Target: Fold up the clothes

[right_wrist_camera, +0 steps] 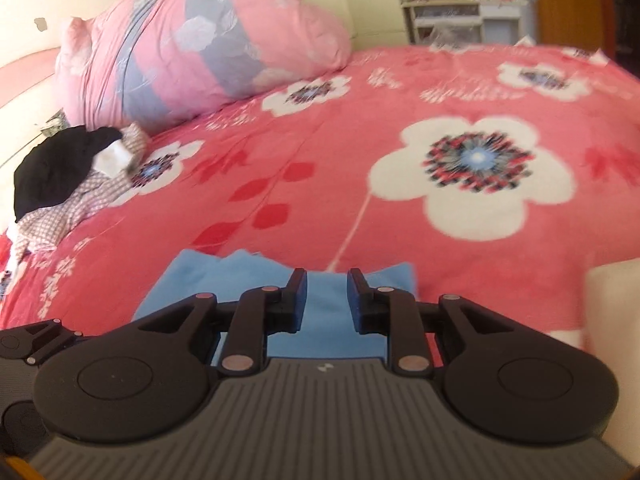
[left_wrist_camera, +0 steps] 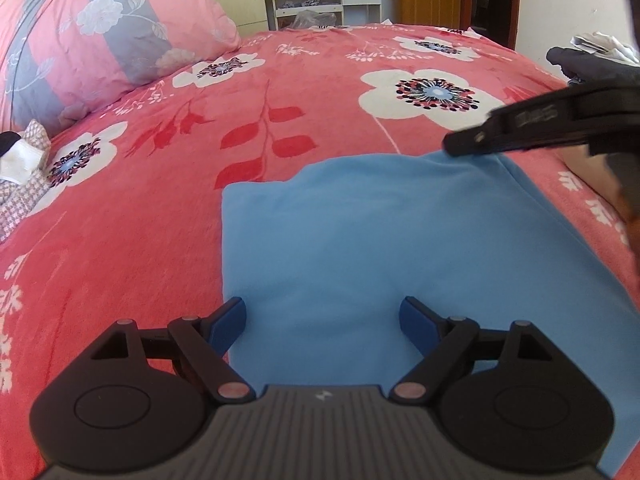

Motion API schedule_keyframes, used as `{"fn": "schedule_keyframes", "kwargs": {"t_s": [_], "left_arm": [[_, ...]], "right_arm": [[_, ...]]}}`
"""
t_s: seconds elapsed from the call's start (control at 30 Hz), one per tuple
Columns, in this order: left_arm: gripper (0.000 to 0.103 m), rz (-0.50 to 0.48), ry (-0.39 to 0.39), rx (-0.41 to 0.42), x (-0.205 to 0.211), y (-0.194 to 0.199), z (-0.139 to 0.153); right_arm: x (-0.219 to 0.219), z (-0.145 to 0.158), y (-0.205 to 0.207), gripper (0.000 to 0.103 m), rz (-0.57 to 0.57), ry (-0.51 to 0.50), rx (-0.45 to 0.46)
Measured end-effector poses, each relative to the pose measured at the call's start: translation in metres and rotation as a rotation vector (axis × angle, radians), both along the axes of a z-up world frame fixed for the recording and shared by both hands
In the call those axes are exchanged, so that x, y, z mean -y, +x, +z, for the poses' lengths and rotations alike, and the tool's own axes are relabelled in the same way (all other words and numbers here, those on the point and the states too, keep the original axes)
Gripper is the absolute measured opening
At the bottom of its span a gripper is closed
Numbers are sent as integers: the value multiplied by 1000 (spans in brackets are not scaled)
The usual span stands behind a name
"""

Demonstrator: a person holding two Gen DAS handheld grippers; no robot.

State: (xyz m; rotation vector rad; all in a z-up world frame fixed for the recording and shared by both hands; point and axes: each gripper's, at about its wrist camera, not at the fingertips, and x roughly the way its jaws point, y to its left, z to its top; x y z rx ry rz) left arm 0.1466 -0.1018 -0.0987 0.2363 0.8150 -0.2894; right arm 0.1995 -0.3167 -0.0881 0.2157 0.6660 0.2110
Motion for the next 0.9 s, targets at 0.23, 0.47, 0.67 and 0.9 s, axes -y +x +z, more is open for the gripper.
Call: {"fn": "schedule_keyframes", "kwargs": {"t_s": [0.23, 0.47, 0.67, 0.9], "left_arm": [[86, -1, 24, 3, 3, 0, 1], [86, -10, 45, 18, 6, -3, 3], [86, -3, -72, 12, -31, -7, 12], [85, 1, -305, -126, -95, 6, 2]], "right_arm": [[24, -2, -3, 23, -155, -76, -3], [16, 18, -67, 31, -40, -36, 34], [32, 5, -82, 52, -64, 83, -36], [53, -19, -80, 68, -68, 274, -158]]}}
